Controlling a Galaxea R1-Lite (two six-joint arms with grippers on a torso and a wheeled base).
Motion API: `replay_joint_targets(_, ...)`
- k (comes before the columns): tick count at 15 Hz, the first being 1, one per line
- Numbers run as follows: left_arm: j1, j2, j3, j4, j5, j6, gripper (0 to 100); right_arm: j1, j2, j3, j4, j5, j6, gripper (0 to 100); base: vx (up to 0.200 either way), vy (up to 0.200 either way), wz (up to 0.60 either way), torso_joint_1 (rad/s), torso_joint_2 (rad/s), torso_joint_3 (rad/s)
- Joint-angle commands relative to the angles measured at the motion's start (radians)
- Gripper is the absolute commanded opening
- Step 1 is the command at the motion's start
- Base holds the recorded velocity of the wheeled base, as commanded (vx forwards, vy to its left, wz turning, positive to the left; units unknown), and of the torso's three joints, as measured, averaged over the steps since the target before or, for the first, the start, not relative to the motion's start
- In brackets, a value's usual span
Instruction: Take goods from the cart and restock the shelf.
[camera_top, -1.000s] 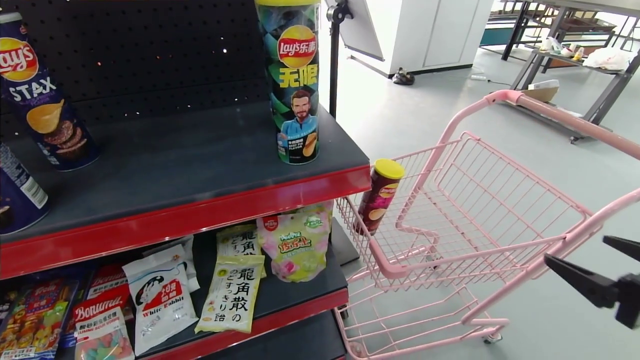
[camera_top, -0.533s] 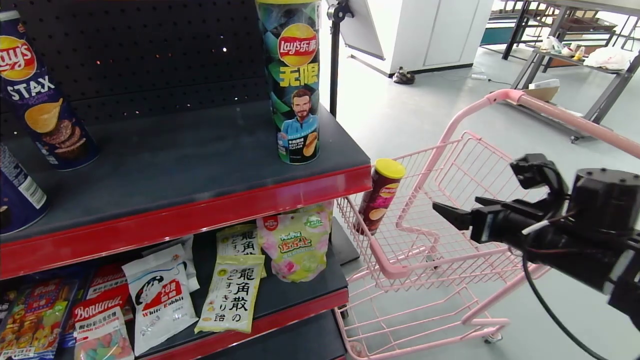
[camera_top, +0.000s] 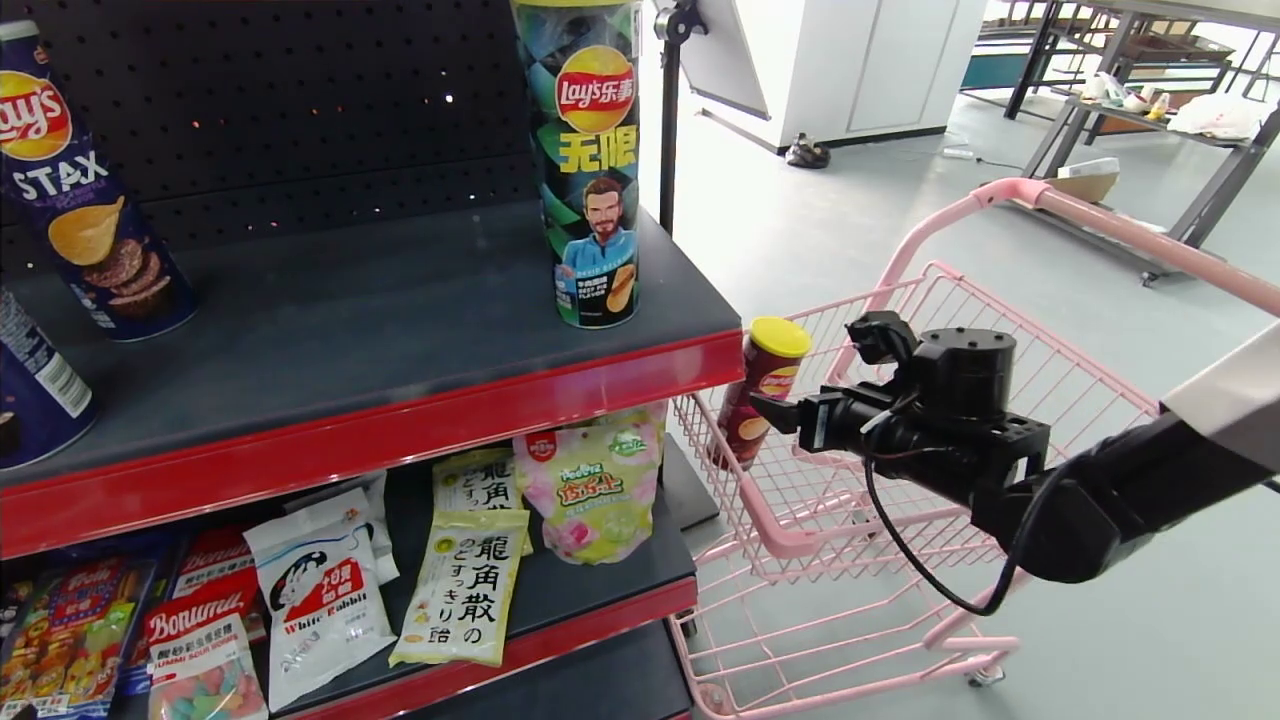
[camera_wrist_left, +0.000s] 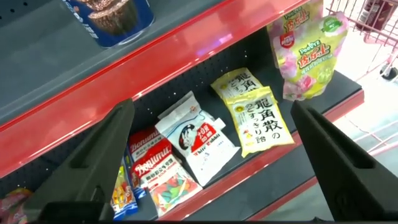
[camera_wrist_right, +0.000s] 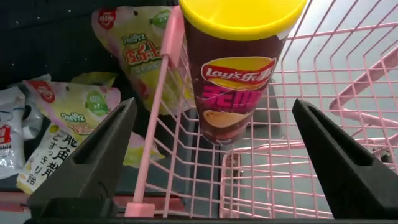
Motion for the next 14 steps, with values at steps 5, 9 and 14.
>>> replay_joint_targets(5, 0.0, 0.011, 0.008, 0.0, 0.0, 0.0, 100, -0.005, 0.146, -0.132, -0.001, -0.005, 0.005, 100, 0.0, 0.0, 0.0, 0.0, 0.0, 0.0)
replay_joint_targets(9, 0.0, 0.013, 0.011, 0.002, 0.0, 0.0, 100, -0.022, 0.199, -0.193, -0.001, -0.005, 0.005, 100, 0.0, 0.0, 0.0, 0.0, 0.0, 0.0)
replay_joint_targets(14, 0.0, 0.023, 0.013, 0.005, 0.0, -0.001, 100, -0.042, 0.253, -0.269, 0.002, 0.001, 0.005, 100, 0.0, 0.0, 0.0, 0.0, 0.0, 0.0)
